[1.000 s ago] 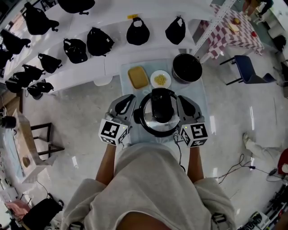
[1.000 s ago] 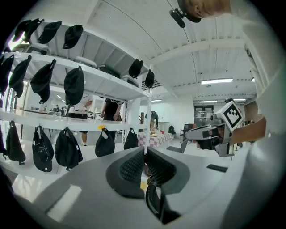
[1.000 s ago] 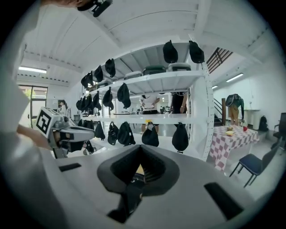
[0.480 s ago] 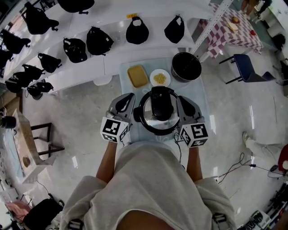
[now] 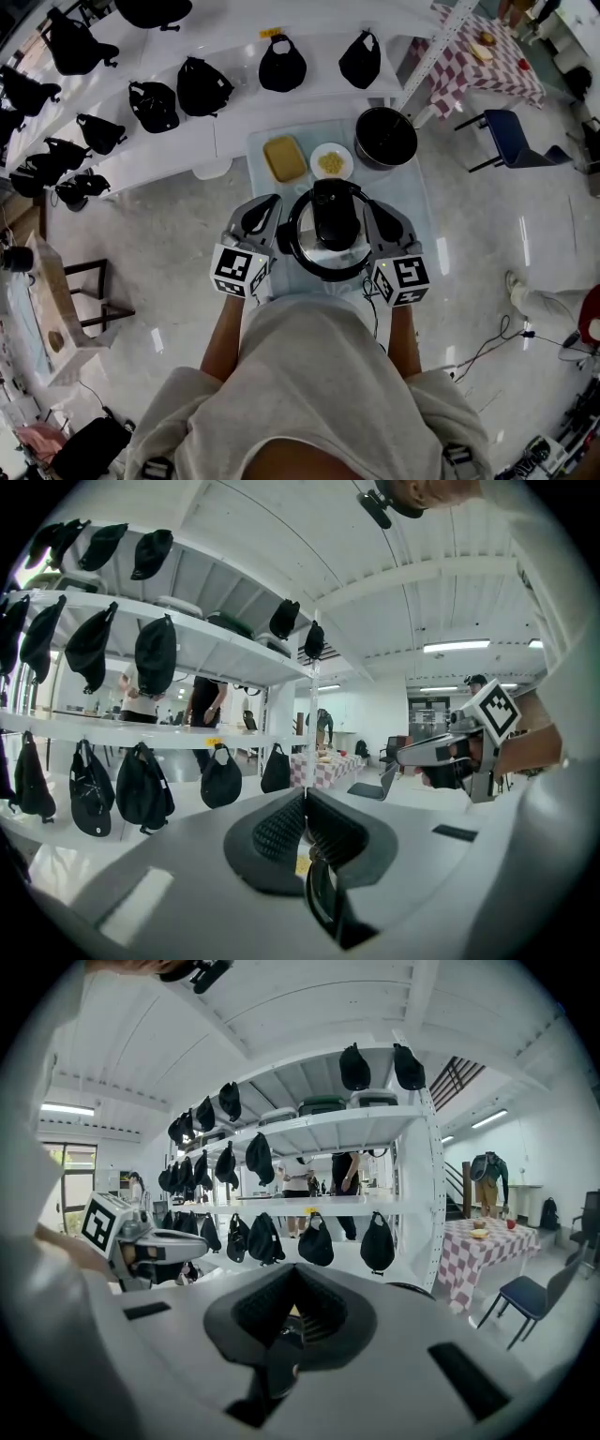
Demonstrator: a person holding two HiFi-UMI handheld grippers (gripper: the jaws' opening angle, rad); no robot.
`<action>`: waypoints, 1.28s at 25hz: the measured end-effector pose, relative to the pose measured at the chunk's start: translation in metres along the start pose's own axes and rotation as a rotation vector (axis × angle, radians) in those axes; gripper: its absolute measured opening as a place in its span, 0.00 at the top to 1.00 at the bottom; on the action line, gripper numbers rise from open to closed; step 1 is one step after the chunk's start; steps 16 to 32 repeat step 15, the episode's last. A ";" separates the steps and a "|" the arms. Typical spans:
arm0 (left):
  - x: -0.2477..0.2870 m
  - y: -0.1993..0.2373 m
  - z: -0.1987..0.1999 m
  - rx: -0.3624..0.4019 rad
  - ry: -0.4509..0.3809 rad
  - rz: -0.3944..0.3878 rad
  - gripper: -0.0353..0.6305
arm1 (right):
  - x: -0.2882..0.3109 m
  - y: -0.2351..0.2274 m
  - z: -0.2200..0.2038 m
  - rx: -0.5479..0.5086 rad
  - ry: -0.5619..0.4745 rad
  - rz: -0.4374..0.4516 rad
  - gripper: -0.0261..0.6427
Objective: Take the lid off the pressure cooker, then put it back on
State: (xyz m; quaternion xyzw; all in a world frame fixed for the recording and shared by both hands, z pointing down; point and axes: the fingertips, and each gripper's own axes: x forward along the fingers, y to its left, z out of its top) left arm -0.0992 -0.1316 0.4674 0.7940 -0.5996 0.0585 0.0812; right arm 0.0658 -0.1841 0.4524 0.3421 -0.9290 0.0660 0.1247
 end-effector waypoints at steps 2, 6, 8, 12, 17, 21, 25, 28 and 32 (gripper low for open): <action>-0.001 0.001 -0.001 -0.002 0.002 0.002 0.93 | 0.000 0.001 0.000 -0.002 0.002 0.002 0.96; -0.002 0.002 -0.003 -0.005 0.004 0.003 0.93 | 0.001 0.004 -0.001 -0.005 0.008 0.004 0.96; -0.002 0.002 -0.003 -0.006 0.002 0.003 0.93 | 0.001 0.004 -0.002 -0.007 0.010 0.004 0.96; -0.002 0.003 -0.001 -0.009 -0.001 0.001 0.93 | 0.002 0.005 -0.002 -0.005 0.013 0.004 0.96; -0.002 0.004 -0.001 -0.011 -0.001 0.000 0.93 | 0.003 0.005 -0.003 -0.005 0.017 0.004 0.96; -0.002 0.004 -0.001 -0.011 -0.001 0.000 0.93 | 0.003 0.005 -0.003 -0.005 0.017 0.004 0.96; -0.002 0.004 -0.001 -0.011 -0.001 0.000 0.93 | 0.003 0.005 -0.003 -0.005 0.017 0.004 0.96; -0.002 0.004 -0.001 -0.011 -0.001 0.000 0.93 | 0.003 0.005 -0.003 -0.005 0.017 0.004 0.96; -0.002 0.004 -0.001 -0.011 -0.001 0.000 0.93 | 0.003 0.005 -0.003 -0.005 0.017 0.004 0.96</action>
